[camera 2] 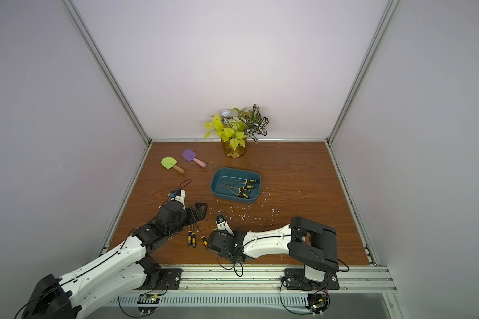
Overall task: Put the file tool into the storage box
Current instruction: Pick up the file tool from the center of the board.
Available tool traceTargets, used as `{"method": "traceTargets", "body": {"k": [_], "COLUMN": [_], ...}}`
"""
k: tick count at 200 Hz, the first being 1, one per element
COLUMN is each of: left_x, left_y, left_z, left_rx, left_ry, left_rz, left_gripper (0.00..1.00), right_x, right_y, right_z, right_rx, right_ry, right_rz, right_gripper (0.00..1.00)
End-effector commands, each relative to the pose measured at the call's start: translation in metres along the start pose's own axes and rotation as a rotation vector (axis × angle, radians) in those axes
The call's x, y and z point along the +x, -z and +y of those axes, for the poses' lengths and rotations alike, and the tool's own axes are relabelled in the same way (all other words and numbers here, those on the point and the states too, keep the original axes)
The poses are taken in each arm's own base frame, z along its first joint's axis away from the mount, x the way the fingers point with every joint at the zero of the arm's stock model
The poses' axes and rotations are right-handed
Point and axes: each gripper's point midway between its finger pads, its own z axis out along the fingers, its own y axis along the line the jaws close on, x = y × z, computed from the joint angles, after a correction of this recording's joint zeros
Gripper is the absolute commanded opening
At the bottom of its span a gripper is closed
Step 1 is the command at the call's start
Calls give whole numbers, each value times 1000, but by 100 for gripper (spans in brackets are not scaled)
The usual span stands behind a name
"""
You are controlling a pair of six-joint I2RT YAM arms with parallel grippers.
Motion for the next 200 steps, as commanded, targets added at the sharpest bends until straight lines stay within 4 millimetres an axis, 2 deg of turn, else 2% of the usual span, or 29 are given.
{"method": "traceTargets", "body": {"k": [1, 35, 96, 152, 187, 200], "left_x": [0, 2, -2, -1, -2, -3], "left_y": [-1, -3, 3, 5, 5, 6], "left_z": [-7, -11, -9, -8, -9, -9], "left_rx": [18, 35, 33, 33, 34, 31], "left_ry": [-9, -7, 5, 6, 3, 0], "left_rz": [11, 26, -1, 2, 0, -1], "left_gripper": [100, 100, 100, 100, 100, 100], "right_x": [-1, 9, 7, 26, 34, 32], "right_y": [13, 16, 31, 18, 12, 13], "right_z": [-20, -29, -16, -13, -16, -19], "right_rx": [57, 52, -90, -55, 28, 55], "right_ry": [2, -9, 9, 54, 99, 106], "right_rz": [-21, -11, -71, -34, -19, -25], "right_gripper": [51, 51, 50, 48, 43, 37]}}
